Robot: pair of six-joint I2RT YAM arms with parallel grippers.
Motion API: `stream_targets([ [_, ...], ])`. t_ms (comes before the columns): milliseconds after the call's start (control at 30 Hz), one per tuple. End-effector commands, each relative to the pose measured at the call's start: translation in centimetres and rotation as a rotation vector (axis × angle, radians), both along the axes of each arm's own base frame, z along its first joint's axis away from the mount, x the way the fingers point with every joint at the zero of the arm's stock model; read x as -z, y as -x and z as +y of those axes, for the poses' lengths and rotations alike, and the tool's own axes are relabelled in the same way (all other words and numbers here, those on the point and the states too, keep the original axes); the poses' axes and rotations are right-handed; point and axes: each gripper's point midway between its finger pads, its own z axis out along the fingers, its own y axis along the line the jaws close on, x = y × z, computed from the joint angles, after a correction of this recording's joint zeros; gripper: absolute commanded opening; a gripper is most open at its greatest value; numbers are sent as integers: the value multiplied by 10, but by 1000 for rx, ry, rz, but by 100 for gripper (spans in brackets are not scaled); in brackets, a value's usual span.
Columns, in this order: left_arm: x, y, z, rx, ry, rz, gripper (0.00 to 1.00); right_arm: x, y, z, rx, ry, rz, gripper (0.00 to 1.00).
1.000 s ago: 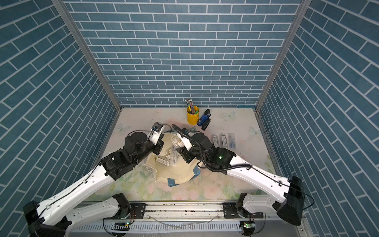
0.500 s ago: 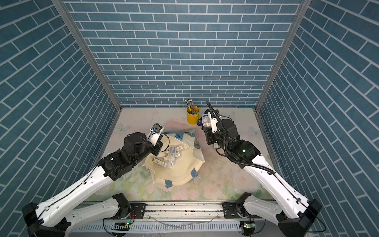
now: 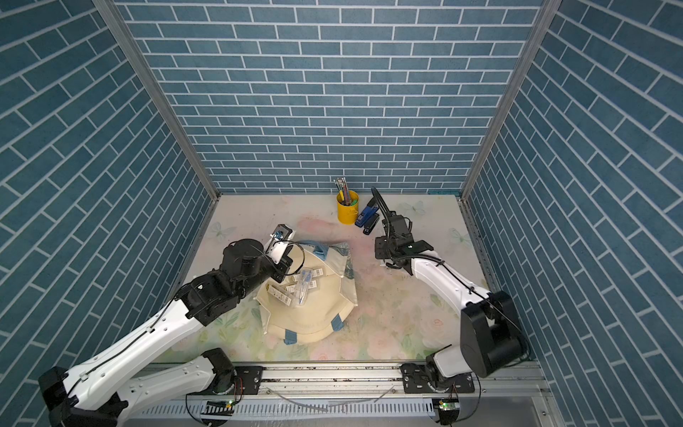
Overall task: Take out the compass set from the canvas bag
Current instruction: Place the compass set at the center of the board.
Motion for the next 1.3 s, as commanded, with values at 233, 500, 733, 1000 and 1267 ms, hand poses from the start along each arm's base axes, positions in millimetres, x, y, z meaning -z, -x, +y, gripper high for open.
stream_targets([
  [233, -17, -2, 0, 0, 57, -57, 0, 43, -17, 25, 33, 26, 67, 19],
  [500, -16, -3, -3, 6, 59, -55, 0, 58, -22, 35, 8, 78, 82, 23],
  [733, -14, -2, -1, 3, 60, -53, 0, 64, -26, 33, 13, 115, 83, 30],
  [1000, -14, -2, -2, 4, 63, -53, 0, 69, -33, 33, 14, 140, 85, 37],
  [1267, -14, -2, -2, 6, 63, -54, 0, 73, -36, 33, 11, 158, 82, 46],
])
